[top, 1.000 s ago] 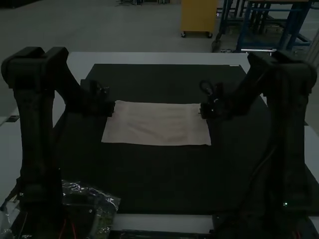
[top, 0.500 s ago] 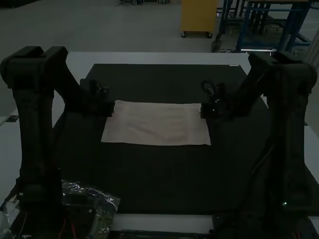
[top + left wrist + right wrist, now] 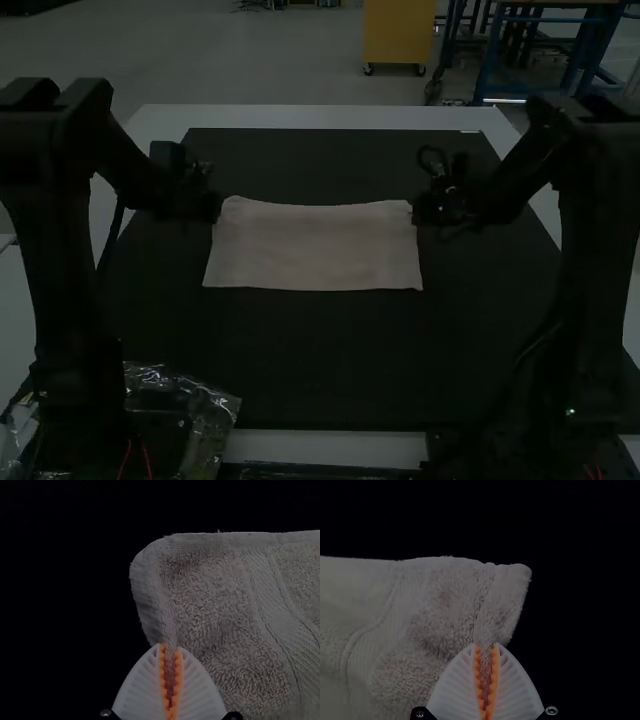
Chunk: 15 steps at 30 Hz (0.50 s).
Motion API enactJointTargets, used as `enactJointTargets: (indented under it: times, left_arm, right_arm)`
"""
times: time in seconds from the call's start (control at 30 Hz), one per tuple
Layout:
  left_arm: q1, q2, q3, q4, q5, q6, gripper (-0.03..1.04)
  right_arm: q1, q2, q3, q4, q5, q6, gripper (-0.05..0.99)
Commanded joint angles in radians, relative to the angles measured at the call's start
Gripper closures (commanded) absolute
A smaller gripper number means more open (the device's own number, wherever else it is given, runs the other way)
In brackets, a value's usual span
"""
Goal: Fold the towel.
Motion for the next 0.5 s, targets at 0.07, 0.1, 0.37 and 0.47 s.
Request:
enactJointTargets:
  times: [0.07,0.1,0.37,0.47]
  left_arm:
    - [0.023,-0.089,-0.046,-0.028,-0.023,0.037,0.99]
    - [0.023,-0.102,-0.056,-0.037,-0.023,0.038,0.99]
    - [0.023,-0.217,-0.13,-0.123,-0.026,0.069,0.99]
    - [0.024,-0.26,-0.157,-0.138,-0.026,0.088,0.99]
  right_arm:
    - [-0.029,-0.09,-0.04,-0.03,-0.016,0.007,0.96]
    - [-0.029,-0.101,-0.051,-0.038,-0.021,0.007,0.96]
    - [-0.029,-0.193,-0.109,-0.111,-0.058,-0.016,0.96]
    - [-0.029,-0.231,-0.13,-0.13,-0.064,-0.022,0.96]
